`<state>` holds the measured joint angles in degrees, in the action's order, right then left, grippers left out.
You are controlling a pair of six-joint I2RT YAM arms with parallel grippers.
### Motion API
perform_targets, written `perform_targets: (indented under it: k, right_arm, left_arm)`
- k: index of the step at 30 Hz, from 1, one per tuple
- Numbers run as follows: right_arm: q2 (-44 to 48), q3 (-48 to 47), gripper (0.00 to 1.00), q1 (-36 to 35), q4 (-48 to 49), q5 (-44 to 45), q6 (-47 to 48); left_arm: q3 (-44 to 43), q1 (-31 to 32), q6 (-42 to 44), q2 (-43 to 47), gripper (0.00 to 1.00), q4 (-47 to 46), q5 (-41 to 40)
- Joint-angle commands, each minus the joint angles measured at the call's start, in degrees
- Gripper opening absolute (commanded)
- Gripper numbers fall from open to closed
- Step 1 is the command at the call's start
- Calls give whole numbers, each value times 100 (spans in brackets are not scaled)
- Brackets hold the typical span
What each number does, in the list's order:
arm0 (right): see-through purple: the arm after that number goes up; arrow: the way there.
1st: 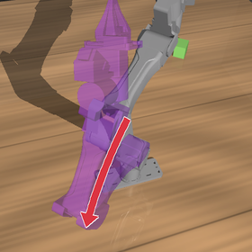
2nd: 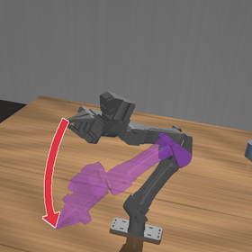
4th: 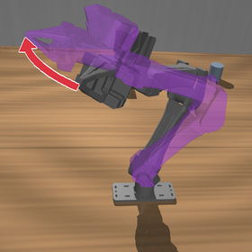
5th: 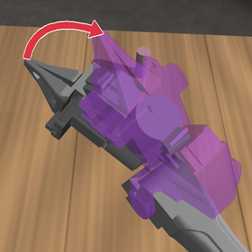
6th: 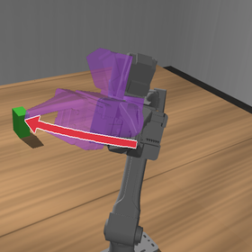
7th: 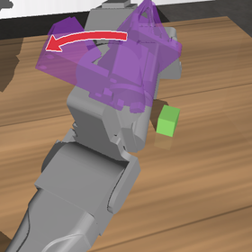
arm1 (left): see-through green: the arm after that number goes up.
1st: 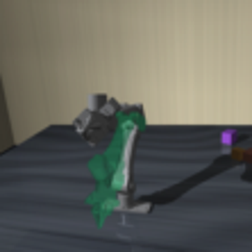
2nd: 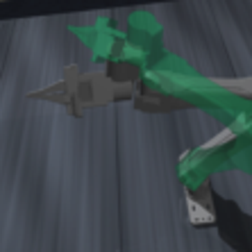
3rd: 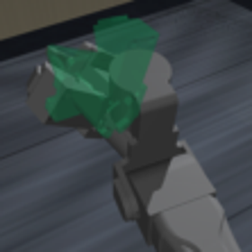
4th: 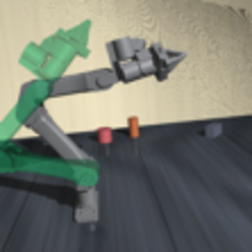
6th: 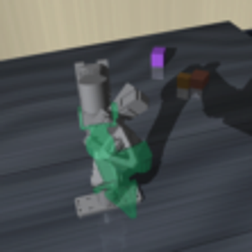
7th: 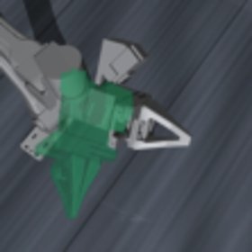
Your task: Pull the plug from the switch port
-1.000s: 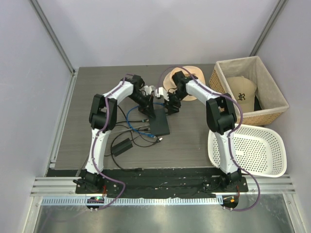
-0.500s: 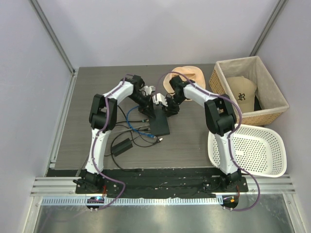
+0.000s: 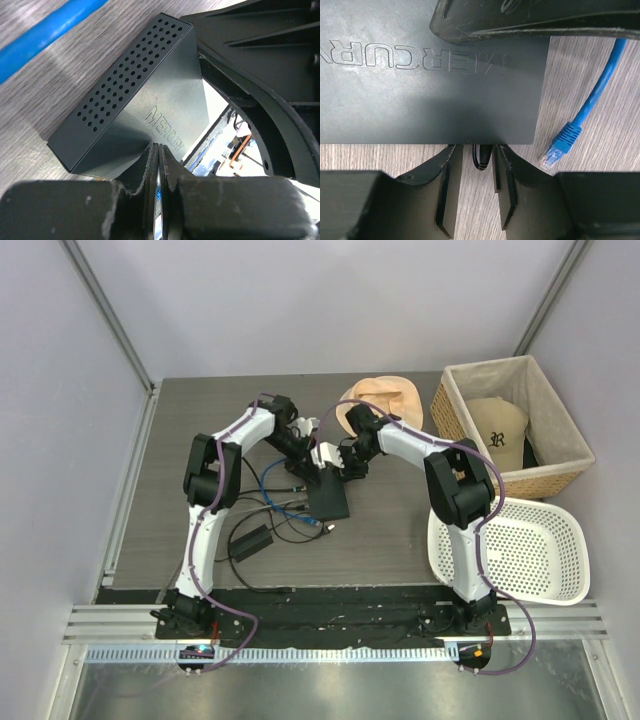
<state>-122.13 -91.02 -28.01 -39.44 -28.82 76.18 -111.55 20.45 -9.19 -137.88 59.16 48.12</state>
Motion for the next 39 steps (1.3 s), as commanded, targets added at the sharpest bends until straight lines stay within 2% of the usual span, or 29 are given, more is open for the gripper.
perform_targets:
  k: [1,6,8,11,14,22,37,39]
  right_arm:
    - [338,67,37,-135,86,-98,151]
    - [330,15,33,-135,-10,16,362]
    - [216,-143,36,-135,-238,87,406]
    - [180,-276,45,-126,-336,157,345]
    - [189,-276,45,-117,-345,175,327]
    - [119,-442,37,-117,-336,52,143]
    - [-197,-750,36,-135,-644,43,99]
    - [-241,-803,33,-126,-635,52,20]
  left_arm:
    - [239,-14,269,-353,8,-62,-1068]
    - [283,-14,251,-309,8,-80,-1068]
    - [265,-23,277,-335,9,-53,-1111]
    - [283,-15,277,-344,8,-44,-1164]
    - [309,-14,295,-353,8,-27,-1217]
    - [283,-23,295,-388,8,-36,-1252]
    - [265,-14,295,-450,8,-9,-1235]
    - [274,-14,304,-459,8,8,-1235]
